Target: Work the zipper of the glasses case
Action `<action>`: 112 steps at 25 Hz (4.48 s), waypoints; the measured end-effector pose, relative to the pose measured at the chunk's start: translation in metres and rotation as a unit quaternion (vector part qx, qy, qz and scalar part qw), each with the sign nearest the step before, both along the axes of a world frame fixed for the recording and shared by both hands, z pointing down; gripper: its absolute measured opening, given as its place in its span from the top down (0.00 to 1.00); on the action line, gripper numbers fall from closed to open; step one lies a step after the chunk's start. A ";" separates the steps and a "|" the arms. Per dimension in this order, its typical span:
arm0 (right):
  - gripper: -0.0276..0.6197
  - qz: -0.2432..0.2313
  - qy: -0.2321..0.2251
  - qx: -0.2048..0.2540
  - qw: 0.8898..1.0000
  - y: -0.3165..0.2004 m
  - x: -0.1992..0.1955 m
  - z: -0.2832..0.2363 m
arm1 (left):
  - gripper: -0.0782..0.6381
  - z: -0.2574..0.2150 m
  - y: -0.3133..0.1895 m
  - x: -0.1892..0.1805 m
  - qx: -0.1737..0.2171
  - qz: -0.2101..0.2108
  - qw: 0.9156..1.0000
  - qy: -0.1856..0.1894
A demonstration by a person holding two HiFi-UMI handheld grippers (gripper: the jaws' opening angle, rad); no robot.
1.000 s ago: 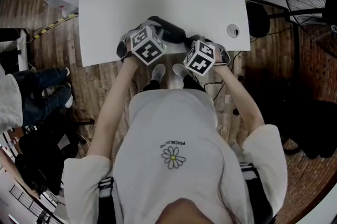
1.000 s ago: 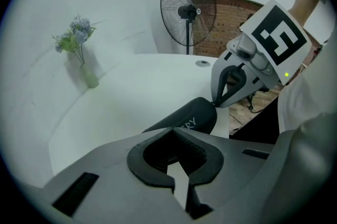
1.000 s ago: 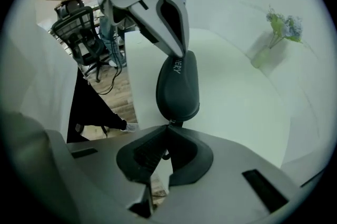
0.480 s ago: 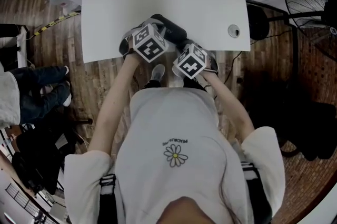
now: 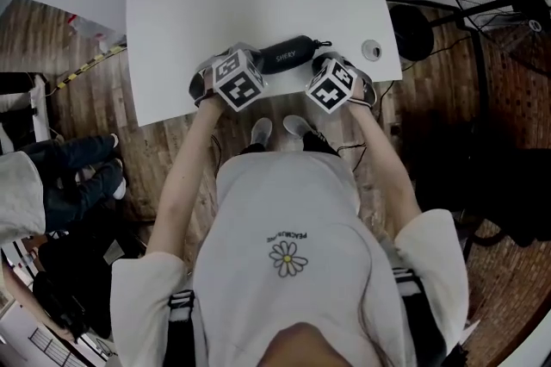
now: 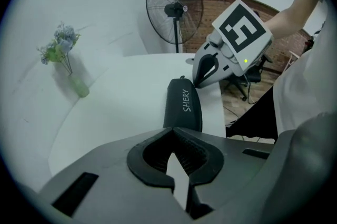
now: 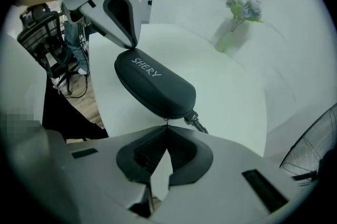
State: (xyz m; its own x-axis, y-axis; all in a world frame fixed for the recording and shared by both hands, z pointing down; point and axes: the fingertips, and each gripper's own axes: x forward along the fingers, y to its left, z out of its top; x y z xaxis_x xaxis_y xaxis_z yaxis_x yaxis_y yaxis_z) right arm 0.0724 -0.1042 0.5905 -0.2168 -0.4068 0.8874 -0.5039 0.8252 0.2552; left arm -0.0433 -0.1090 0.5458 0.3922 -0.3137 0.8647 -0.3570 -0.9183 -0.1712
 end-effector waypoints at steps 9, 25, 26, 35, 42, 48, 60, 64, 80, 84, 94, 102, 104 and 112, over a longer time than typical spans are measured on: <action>0.95 0.007 -0.084 -0.049 0.995 0.028 -0.019 -0.008 | 0.87 0.003 0.000 0.008 0.012 -0.005 1.000 -0.018; 0.95 -0.013 -0.072 0.004 0.997 0.026 -0.078 -0.011 | 0.87 0.002 0.007 -0.001 -0.025 -0.025 0.999 0.021; 0.95 0.008 -0.073 0.013 0.997 0.016 -0.073 -0.011 | 0.87 0.002 0.013 -0.001 -0.037 -0.015 0.999 0.020; 0.95 -0.035 -0.069 0.045 0.996 -0.016 -0.083 -0.016 | 0.87 -0.002 0.024 0.002 -0.057 -0.010 0.997 0.044; 0.95 -0.081 -0.044 0.043 0.995 -0.019 -0.084 -0.014 | 0.87 -0.019 -0.032 0.011 0.034 0.077 0.996 0.000; 0.95 -0.103 -0.032 0.029 0.994 -0.015 -0.081 -0.009 | 0.87 -0.005 -0.032 0.013 0.035 0.156 0.987 -0.006; 0.95 -0.162 -0.153 -0.128 0.966 0.081 -0.143 -0.024 | 0.87 -0.004 -0.037 0.010 0.011 0.142 0.988 0.059; 0.95 -0.105 -0.155 -0.047 0.981 0.076 -0.147 -0.029 | 0.87 -0.005 -0.036 0.009 0.004 0.143 0.987 0.071; 0.85 -0.187 -0.106 -0.085 0.973 -0.013 -0.091 -0.007 | 0.87 -0.003 -0.039 0.009 0.001 0.132 0.989 0.071; 0.84 -0.174 -0.128 -0.115 0.970 -0.008 -0.087 -0.009 | 0.87 -0.003 -0.038 0.009 0.002 0.125 0.990 0.068; 0.92 -0.234 -0.101 -0.108 0.961 -0.001 -0.102 0.001 | 0.87 -0.003 -0.038 0.007 0.004 0.110 0.992 0.067; 0.94 -0.199 -0.095 -0.090 0.971 0.037 -0.117 -0.005 | 0.87 -0.002 -0.036 0.007 0.012 0.110 0.992 0.063; 0.94 -0.186 -0.094 -0.080 0.975 0.041 -0.117 -0.004 | 0.87 -0.003 -0.034 0.009 0.013 0.108 0.992 0.067; 0.95 -0.157 -0.006 -0.021 0.987 0.005 -0.056 -0.009 | 0.87 -0.001 -0.032 0.011 0.060 0.173 0.983 0.010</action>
State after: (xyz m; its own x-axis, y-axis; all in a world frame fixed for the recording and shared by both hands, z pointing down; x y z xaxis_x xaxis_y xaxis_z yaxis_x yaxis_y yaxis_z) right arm 0.0160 -0.0996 0.5816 -0.3366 -0.2807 0.8989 -0.2234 0.9511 0.2133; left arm -0.0321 -0.1414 0.5446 0.5095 -0.2576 0.8210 -0.0306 -0.9590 -0.2819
